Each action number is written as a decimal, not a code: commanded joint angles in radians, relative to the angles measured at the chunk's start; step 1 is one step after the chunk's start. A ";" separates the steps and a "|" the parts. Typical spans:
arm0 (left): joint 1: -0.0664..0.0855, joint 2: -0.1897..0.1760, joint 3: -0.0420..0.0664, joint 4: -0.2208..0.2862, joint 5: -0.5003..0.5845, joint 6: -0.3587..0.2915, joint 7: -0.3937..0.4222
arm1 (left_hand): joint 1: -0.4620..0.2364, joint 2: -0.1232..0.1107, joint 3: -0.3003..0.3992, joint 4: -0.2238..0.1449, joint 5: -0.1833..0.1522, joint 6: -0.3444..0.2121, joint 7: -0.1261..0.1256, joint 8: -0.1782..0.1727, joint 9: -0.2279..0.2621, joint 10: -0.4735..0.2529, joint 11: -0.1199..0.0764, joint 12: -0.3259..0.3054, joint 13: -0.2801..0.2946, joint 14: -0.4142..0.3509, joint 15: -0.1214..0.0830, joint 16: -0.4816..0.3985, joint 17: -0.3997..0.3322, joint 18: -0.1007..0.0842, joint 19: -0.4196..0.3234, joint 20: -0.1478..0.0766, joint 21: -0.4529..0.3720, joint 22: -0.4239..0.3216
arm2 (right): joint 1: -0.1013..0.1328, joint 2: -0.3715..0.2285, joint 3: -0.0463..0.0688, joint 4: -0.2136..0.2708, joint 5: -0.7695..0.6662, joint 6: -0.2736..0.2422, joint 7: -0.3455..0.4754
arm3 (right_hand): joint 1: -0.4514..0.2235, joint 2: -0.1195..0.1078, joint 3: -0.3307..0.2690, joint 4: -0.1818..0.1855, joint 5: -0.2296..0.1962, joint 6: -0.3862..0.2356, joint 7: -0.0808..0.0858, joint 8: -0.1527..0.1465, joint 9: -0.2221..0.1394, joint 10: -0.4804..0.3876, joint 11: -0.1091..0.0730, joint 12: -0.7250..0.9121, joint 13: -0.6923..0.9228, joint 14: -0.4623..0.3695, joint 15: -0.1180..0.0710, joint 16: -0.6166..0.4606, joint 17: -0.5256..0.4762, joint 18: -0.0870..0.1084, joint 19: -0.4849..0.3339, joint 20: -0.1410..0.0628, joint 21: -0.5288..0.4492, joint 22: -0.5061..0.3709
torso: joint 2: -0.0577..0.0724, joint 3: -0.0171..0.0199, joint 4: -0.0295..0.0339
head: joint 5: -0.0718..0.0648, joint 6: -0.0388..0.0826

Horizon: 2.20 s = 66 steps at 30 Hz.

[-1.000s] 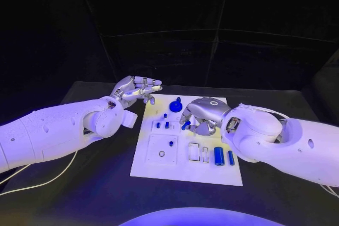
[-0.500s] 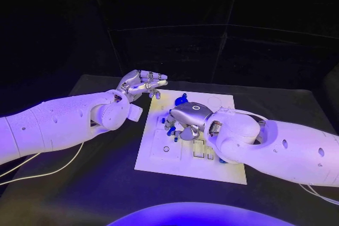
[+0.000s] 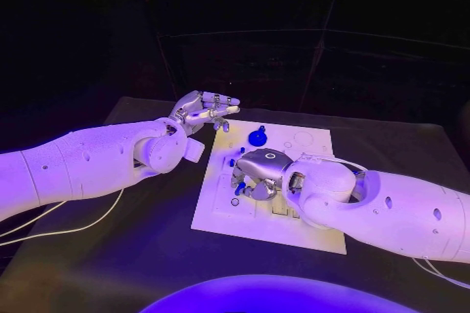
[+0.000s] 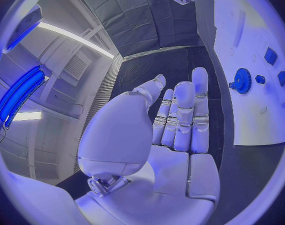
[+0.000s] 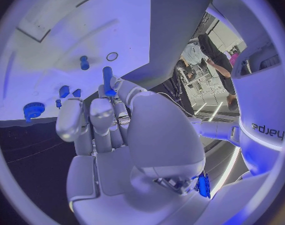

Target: Assemble the parts on the task board

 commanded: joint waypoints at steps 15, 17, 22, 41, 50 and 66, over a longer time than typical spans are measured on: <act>0.002 0.004 0.001 -0.003 0.002 0.002 0.015 | 0.003 0.004 -0.007 -0.001 0.003 0.000 0.002 0.003 0.000 -0.005 -0.001 0.003 -0.001 -0.004 0.001 -0.006 -0.001 0.014 -0.004 0.003 -0.007 -0.001 | -0.022 0.027 -0.003 -0.015 -0.010 0.038 0.019 | 0.000 -0.001 0.010 0.001 0.005 0.008 0.001 -0.003 -0.002 0.058 -0.051 0.003 0.000 0.006 -0.002 0.005 0.001 -0.005 0.004 0.000 0.005 0.002 | 0.000 -0.0003 0.0004 | 0.010 -0.010; 0.002 0.004 0.001 -0.003 0.002 0.002 0.014 | 0.003 0.004 -0.007 -0.001 0.003 0.000 0.002 0.003 0.000 -0.005 -0.001 0.003 -0.001 -0.004 0.001 -0.006 -0.001 0.014 -0.004 0.003 -0.007 -0.001 | -0.025 0.028 -0.003 -0.016 -0.014 0.038 0.020 | 0.000 -0.001 0.010 0.001 0.005 0.008 0.001 -0.003 -0.002 0.058 -0.051 0.003 0.000 0.006 -0.002 0.005 0.001 -0.005 0.004 0.000 0.005 0.002 | 0.000 -0.0003 0.0001 | 0.011 -0.011; 0.002 0.004 0.001 -0.003 0.002 0.002 0.014 | 0.003 0.004 -0.007 -0.001 0.003 0.000 0.002 0.003 0.000 -0.005 -0.001 0.003 -0.001 -0.004 0.001 -0.006 -0.001 0.014 -0.004 0.003 -0.007 -0.001 | -0.030 0.031 -0.003 -0.020 -0.020 0.041 0.022 | 0.000 -0.001 0.010 0.001 0.005 0.008 0.001 -0.003 -0.002 0.058 -0.051 0.003 0.000 0.006 -0.002 0.005 0.001 -0.005 0.004 0.000 0.005 0.002 | 0.000 -0.0001 -0.0007 | 0.013 -0.011; 0.002 0.005 0.001 -0.004 0.002 0.007 0.011 | 0.003 0.004 -0.007 -0.001 0.003 0.000 0.002 0.003 0.000 -0.005 -0.001 0.003 -0.001 -0.004 0.001 -0.006 -0.001 0.014 -0.004 0.003 -0.007 -0.001 | -0.036 0.040 -0.003 -0.035 -0.053 0.043 0.017 | -0.003 -0.001 0.012 0.001 0.005 0.008 0.001 -0.003 -0.002 0.058 -0.051 0.002 0.000 0.005 -0.002 0.005 -0.001 -0.005 0.004 0.000 0.006 0.003 | 0.000 0.0000 -0.0006 | 0.017 -0.014; 0.002 0.004 0.001 -0.003 0.002 0.009 0.011 | 0.003 0.004 -0.007 -0.001 0.003 0.000 0.002 0.003 0.000 -0.005 -0.001 0.003 -0.001 -0.004 0.001 -0.006 -0.001 0.014 -0.004 0.003 -0.007 -0.001 | -0.036 0.043 -0.003 -0.037 -0.059 0.064 0.014 | -0.005 -0.001 0.013 0.000 0.006 0.008 0.001 -0.004 -0.002 0.058 -0.051 0.001 0.000 0.005 -0.002 0.004 -0.002 -0.005 0.004 0.000 0.007 0.004 | 0.000 -0.0006 -0.0005 | 0.017 -0.016; 0.002 0.004 0.001 -0.001 0.002 0.010 0.009 | 0.003 0.004 -0.007 -0.001 0.003 0.000 0.002 0.004 0.000 -0.005 -0.001 0.004 -0.001 -0.004 0.001 -0.006 -0.001 0.014 -0.003 0.003 -0.007 -0.002 | -0.038 0.071 -0.004 -0.050 -0.108 0.105 -0.022 | -0.022 -0.010 0.013 -0.001 0.005 0.007 0.001 -0.006 -0.002 0.058 -0.051 -0.003 0.001 0.003 -0.002 0.004 -0.005 -0.005 0.001 0.001 0.006 0.002 | 0.000 -0.0003 -0.0007 | 0.015 -0.016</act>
